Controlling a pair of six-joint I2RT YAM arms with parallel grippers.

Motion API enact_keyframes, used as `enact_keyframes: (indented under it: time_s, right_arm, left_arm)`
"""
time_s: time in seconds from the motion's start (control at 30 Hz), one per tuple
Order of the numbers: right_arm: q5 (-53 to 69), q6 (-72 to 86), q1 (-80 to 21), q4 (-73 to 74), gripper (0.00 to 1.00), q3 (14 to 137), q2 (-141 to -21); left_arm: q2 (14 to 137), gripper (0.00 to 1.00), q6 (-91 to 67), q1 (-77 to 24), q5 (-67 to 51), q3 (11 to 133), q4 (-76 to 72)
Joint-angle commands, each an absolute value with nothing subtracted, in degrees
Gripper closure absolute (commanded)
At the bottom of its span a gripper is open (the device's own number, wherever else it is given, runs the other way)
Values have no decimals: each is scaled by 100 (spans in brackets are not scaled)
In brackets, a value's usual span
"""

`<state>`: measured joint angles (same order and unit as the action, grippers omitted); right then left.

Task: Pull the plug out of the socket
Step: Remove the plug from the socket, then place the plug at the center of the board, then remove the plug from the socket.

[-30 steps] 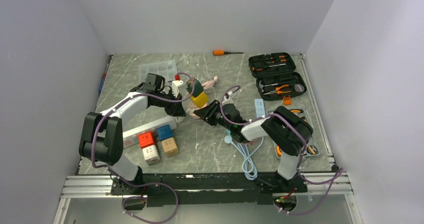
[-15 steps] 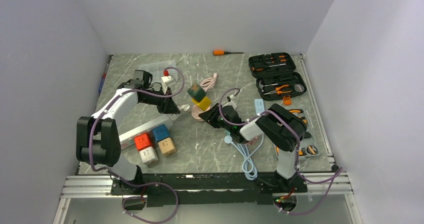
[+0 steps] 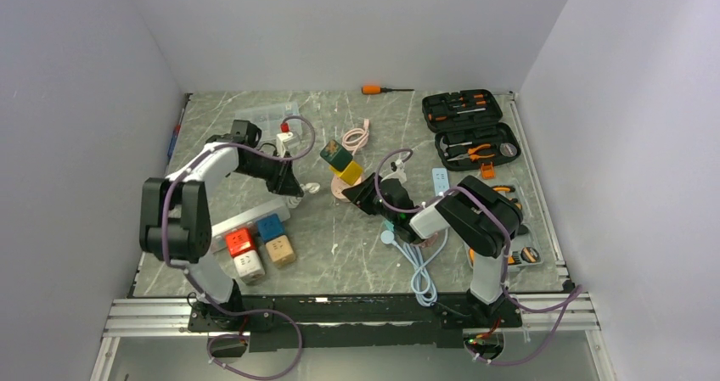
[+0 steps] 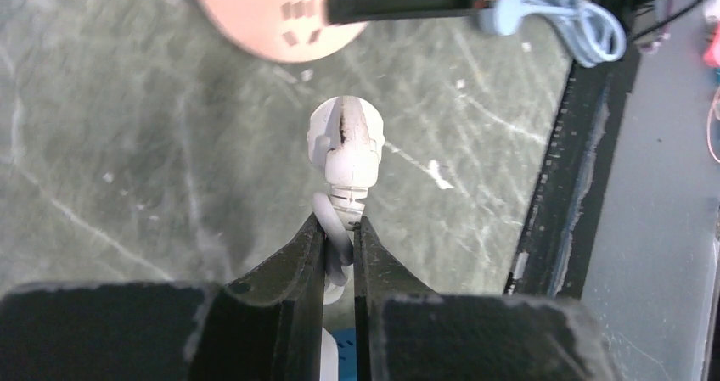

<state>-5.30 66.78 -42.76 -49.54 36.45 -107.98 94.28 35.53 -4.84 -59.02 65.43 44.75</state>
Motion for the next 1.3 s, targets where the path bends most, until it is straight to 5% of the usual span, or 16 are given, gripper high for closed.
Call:
enact_keyframes:
  time_s: [0.0,0.23,0.27,0.3,0.33,0.7,0.83,1.0,1.17,1.27]
  right_arm:
    - [-434,6275,-4219,-4875,100,3466,-10618]
    - [-420,6016,-4225,-4588,100,3401,-10228]
    - [-403,5976,-4226,-4562,100,3409,-10202]
    - [-367,5925,-4220,-4558,100,3407,-10175]
    - [-324,5894,-4219,-4579,100,3394,-10153]
    - [-334,5137,-4202,-4342,100,3277,-9454]
    - [-429,4638,-4205,-4220,100,3237,-9030]
    - [-479,4185,-4212,-4070,100,3246,-8567]
    - [-569,3772,-4321,-3908,100,3333,-8166]
    - [-751,3397,-4455,-3781,100,3358,-7898]
  left_arm:
    - [10111,100,3186,-492,-5072,6974,4221]
    - [10759,86,3108,-729,-4314,7471,4236]
    - [10808,53,3115,-765,-4291,7520,4274]
    - [10840,8,3115,-780,-4320,7576,4327]
    - [10841,1,3109,-784,-4356,7607,4377]
    - [9298,1,3260,-672,-5142,7899,5187]
    - [8908,1,2946,-731,-4372,8695,5802]
    - [8758,1,2798,-665,-4091,9090,6020]
    - [9269,1,2856,-664,-5027,9583,6670]
    - [8855,1,2784,-1066,-4296,9702,6201]
